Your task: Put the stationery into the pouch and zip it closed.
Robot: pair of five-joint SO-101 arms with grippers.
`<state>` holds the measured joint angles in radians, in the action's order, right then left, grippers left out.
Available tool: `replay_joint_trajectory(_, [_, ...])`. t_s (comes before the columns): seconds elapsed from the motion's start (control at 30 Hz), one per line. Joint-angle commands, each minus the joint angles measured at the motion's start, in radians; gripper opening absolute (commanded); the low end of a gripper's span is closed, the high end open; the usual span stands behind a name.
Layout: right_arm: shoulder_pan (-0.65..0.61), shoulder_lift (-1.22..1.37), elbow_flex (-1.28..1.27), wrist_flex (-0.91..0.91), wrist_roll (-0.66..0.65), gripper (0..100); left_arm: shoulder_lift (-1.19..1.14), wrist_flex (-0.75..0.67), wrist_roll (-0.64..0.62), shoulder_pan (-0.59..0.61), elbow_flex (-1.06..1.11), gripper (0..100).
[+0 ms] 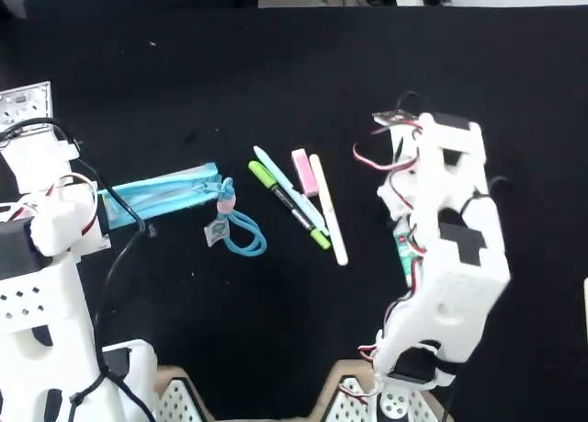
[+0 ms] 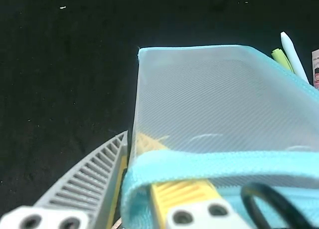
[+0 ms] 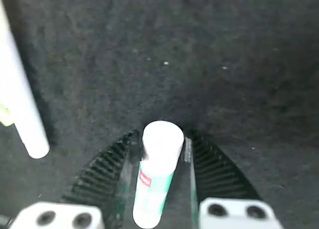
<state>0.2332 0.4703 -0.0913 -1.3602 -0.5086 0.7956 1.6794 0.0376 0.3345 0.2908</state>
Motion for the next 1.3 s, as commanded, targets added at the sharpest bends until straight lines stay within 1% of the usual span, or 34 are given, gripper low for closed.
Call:
replay_joint_trajectory(0.0, [0.049, -0.125, -0.163, 0.144, -0.011, 7.5, -0.006, -0.009, 0.000, 0.001, -0.008, 3])
replay_joint_trajectory(0.03, [0.049, -0.179, -0.200, 0.157, -0.006, 2.5, -0.006, -0.009, 0.000, 0.001, -0.008, 3])
replay_joint_trajectory(0.07, [0.048, -0.237, -0.229, 0.155, 0.008, 0.5, -0.006, -0.009, 0.000, 0.001, -0.007, 3])
replay_joint_trajectory(0.1, [0.048, -0.308, -0.255, 0.153, 0.025, 2.2, -0.006, -0.009, 0.000, 0.001, -0.007, 3])
replay_joint_trajectory(0.33, [0.040, -0.816, -0.331, 0.011, 0.041, 1.0, -0.006, -0.009, 0.000, 0.001, 0.008, 3])
replay_joint_trajectory(0.43, [0.038, -1.024, -0.331, -0.017, 0.114, 1.1, -0.006, -0.037, 0.000, 0.001, 0.028, 3])
replay_joint_trajectory(0.53, [-0.046, -1.221, -0.331, -0.029, 0.204, 1.1, -0.006, -0.048, 0.000, -0.001, 0.036, 3])
replay_joint_trajectory(0.6, [-0.163, -1.340, -0.331, -0.032, 0.293, 1.1, -0.006, -0.044, 0.000, -0.025, 0.036, 3])
replay_joint_trajectory(0.67, [-0.313, -1.448, -0.325, -0.018, 0.396, 1.1, -0.006, -0.043, -0.002, -0.056, 0.038, 3])
replay_joint_trajectory(0.73, [-0.479, -1.547, -0.335, 0.051, 0.511, 1.1, -0.006, -0.044, -0.002, -0.081, 0.048, 3])
replay_joint_trajectory(0.8, [-0.614, -1.633, -0.367, 0.150, 0.594, 1.1, -0.006, -0.046, -0.002, -0.093, 0.054, 3])
replay_joint_trajectory(0.9, [-0.789, -1.745, -0.472, 0.338, 0.646, 1.1, -0.006, -0.049, -0.002, -0.094, 0.058, 3])
replay_joint_trajectory(0.97, [-0.908, -1.805, -0.588, 0.480, 0.644, 1.1, -0.006, -0.049, -0.006, -0.096, 0.058, 3])
replay_joint_trajectory(1.07, [-1.016, -1.874, -0.797, 0.726, 0.641, 1.1, -0.006, -0.049, -0.008, -0.096, 0.056, 3])
replay_joint_trajectory(1.1, [-1.034, -1.894, -0.865, 0.813, 0.621, 1.1, -0.006, -0.049, -0.008, -0.096, 0.056, 3])
replay_joint_trajectory(1.17, [-1.060, -1.923, -0.984, 0.973, 0.540, 1.1, -0.006, -0.049, -0.008, -0.096, 0.056, 3])
replay_joint_trajectory(1.27, [-1.097, -1.948, -1.099, 1.174, 0.463, 1.1, -0.006, -0.049, -0.008, -0.096, 0.056, 3])
